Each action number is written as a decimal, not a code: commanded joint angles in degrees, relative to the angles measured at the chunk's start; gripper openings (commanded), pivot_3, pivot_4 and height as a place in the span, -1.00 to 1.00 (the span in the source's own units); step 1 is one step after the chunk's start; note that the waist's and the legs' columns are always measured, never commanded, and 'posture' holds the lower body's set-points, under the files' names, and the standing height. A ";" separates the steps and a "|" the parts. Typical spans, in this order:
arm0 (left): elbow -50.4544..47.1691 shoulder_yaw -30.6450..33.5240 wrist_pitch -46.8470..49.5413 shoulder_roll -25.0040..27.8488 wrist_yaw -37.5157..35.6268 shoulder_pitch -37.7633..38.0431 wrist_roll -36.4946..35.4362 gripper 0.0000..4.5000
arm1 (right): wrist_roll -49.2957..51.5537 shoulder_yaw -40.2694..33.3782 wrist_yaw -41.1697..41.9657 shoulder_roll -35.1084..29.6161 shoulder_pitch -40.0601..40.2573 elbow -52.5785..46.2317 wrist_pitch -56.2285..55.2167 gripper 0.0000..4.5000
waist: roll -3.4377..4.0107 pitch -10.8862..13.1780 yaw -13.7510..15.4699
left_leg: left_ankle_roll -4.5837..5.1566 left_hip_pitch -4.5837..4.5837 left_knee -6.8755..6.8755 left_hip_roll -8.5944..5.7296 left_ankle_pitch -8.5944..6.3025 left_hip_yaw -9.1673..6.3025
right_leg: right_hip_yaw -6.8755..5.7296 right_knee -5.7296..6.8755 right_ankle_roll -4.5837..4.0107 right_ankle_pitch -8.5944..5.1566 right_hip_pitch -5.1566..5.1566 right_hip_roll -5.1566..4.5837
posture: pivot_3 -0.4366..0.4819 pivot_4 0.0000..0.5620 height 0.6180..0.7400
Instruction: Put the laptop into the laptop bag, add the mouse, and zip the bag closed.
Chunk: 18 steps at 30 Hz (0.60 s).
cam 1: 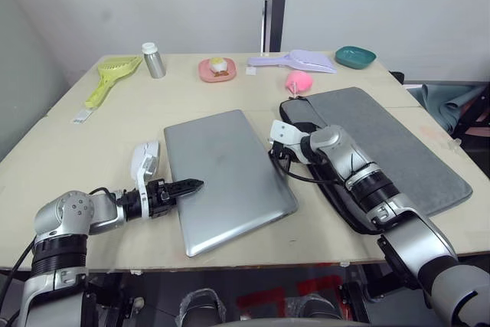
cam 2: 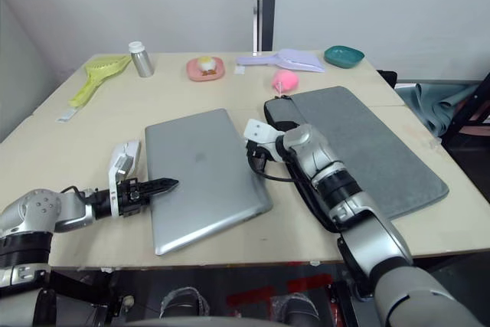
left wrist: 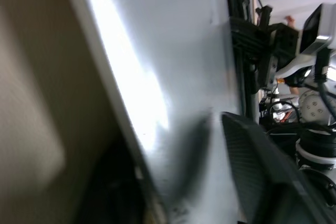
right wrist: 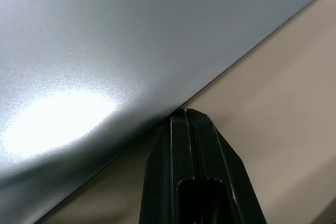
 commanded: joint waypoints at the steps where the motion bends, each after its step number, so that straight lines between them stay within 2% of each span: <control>1: -1.53 -1.72 1.76 -0.40 -0.24 0.34 -0.72 -0.62 | 0.03 0.40 0.10 0.12 -1.35 1.03 -1.24 -1.00 | -0.04 -0.01 0.30 | 0.00 0.00 0.00 0.00 0.00 -0.02 | -0.02 -0.01 0.00 0.00 0.02 0.00 | -0.05 -0.47 1.00; 3: -2.14 -1.47 2.26 -0.13 -0.44 0.50 -1.45 -0.80 | 0.98 -0.76 1.00 -0.82 -2.35 0.48 -0.75 -1.00 | -0.03 0.00 0.35 | 0.00 0.05 0.01 -0.01 0.00 0.00 | 0.02 0.00 -0.02 0.00 0.06 -0.01 | -0.05 -0.47 1.00; 6: -2.26 -1.38 2.49 0.03 -0.15 0.45 -1.49 -0.82 | 2.92 -1.82 3.88 -2.45 -2.86 -2.50 0.60 -1.00 | -0.05 0.04 0.62 | 0.00 0.02 0.03 -0.01 0.00 -0.02 | 0.00 0.01 -0.01 0.00 0.05 -0.01 | -0.05 -0.47 1.00; 9: -2.68 -0.61 3.37 0.52 -0.02 0.19 -2.09 -0.82 | 8.66 -4.85 9.08 -4.91 -2.74 -10.92 5.32 -1.00 | -0.06 0.32 0.87 | 0.01 -0.06 0.02 -0.01 0.00 -0.02 | -0.01 -0.03 -0.01 0.00 -0.01 -0.01 | -0.05 -0.47 1.00; 12: -4.42 0.42 4.97 0.89 0.33 0.10 -3.60 -0.82 | 14.62 -9.91 12.83 -10.02 -2.81 -20.88 10.15 -1.00 | -0.09 0.51 1.13 | 0.08 -0.39 0.01 0.00 0.05 -0.13 | -0.08 -0.12 -0.01 0.00 -0.17 0.01 | -0.05 -0.47 1.00; 14: -5.27 1.38 5.75 0.81 0.66 -0.14 -4.45 -0.82 | 17.73 -12.62 13.82 -12.95 -2.44 -25.50 13.03 -1.00 | -0.13 0.53 1.50 | 0.43 -0.47 0.01 0.00 0.26 -0.21 | -0.13 -0.11 -0.02 0.00 -0.20 0.01 | -0.05 -0.47 1.00; 18: -6.32 3.40 7.57 0.53 2.14 -1.09 -5.77 -0.82 | 23.35 -17.80 14.15 -18.87 -0.52 -33.77 17.91 -1.00 | -0.17 0.57 1.79 | 0.42 -0.49 -0.02 0.03 0.24 -0.22 | -0.14 -0.14 -0.07 -0.03 -0.21 0.03 | -0.05 -0.47 1.00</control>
